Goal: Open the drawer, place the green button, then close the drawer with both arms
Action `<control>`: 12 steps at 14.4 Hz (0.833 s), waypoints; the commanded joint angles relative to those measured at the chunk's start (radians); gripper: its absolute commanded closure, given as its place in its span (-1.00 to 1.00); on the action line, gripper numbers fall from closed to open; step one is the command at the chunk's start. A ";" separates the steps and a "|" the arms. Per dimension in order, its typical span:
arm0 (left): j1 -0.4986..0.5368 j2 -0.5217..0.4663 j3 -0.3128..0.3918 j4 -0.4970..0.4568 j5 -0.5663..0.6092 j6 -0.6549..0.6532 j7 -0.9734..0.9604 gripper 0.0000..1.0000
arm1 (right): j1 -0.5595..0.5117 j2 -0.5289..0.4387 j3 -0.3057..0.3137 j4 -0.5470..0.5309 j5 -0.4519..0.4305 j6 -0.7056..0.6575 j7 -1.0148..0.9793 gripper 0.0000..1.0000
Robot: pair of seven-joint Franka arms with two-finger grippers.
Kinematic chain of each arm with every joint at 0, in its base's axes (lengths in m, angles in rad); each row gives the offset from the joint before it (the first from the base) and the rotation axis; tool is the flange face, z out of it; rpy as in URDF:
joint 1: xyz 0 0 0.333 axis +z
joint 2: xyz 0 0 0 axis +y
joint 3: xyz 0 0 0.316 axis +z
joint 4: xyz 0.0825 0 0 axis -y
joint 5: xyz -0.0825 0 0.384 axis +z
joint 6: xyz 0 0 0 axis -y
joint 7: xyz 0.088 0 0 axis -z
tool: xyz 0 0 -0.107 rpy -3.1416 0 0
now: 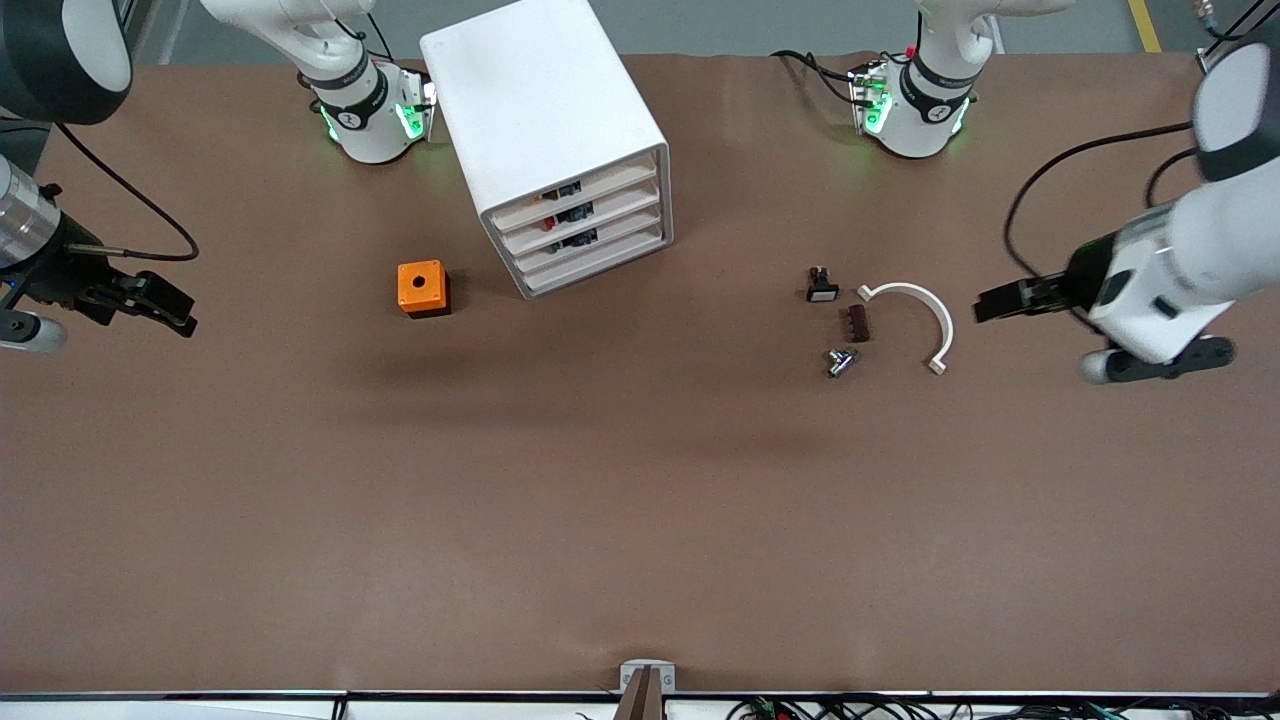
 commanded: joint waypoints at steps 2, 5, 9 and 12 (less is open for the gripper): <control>-0.013 -0.144 0.037 -0.201 0.093 0.071 0.158 -1.00 | -0.018 -0.016 0.012 -0.008 0.002 -0.005 0.000 -1.00; 0.018 -0.237 0.059 -0.355 0.094 0.218 0.203 -1.00 | -0.018 -0.016 0.012 -0.008 0.002 -0.005 0.000 -1.00; 0.021 -0.228 0.059 -0.297 0.100 0.226 0.200 -1.00 | -0.020 -0.016 0.012 -0.008 0.002 -0.005 0.000 -1.00; 0.021 -0.208 0.057 -0.245 0.100 0.220 0.196 -1.00 | -0.018 -0.016 0.012 -0.008 0.002 -0.004 0.000 -1.00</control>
